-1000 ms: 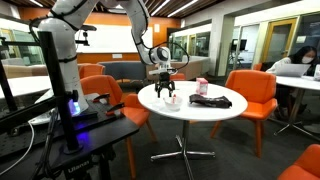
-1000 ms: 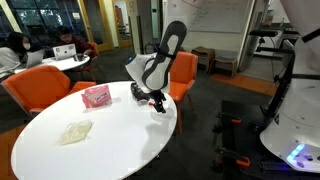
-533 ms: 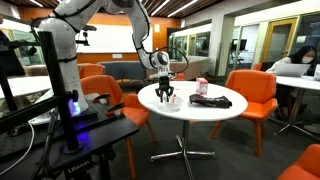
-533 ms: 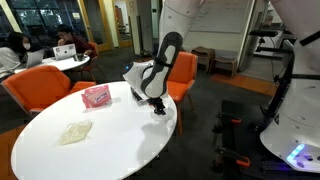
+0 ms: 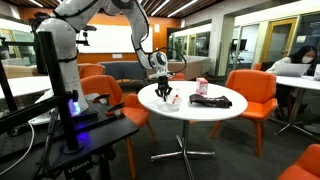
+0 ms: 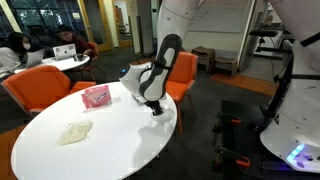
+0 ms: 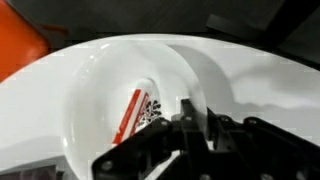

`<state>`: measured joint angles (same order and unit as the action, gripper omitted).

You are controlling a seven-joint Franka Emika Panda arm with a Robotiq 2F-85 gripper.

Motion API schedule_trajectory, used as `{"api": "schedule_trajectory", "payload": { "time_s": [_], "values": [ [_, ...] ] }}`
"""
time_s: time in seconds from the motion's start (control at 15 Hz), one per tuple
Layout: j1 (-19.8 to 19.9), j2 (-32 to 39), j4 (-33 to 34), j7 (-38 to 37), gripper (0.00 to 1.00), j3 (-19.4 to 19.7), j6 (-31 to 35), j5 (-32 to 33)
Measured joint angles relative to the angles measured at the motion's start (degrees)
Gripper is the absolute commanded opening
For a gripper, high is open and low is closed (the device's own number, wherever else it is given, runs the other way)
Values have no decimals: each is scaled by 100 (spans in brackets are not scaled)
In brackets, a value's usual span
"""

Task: Move the bowl to the left

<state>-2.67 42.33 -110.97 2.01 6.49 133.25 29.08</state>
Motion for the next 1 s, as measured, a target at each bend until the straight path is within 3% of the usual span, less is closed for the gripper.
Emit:
{"api": "schedule_trajectory", "payload": {
  "time_s": [0.47,1.0],
  "values": [
    [-332,-68,21,131,3,-306,0,5],
    [-1069,-71,-13,220,3,-614,-218,456]
  ]
}}
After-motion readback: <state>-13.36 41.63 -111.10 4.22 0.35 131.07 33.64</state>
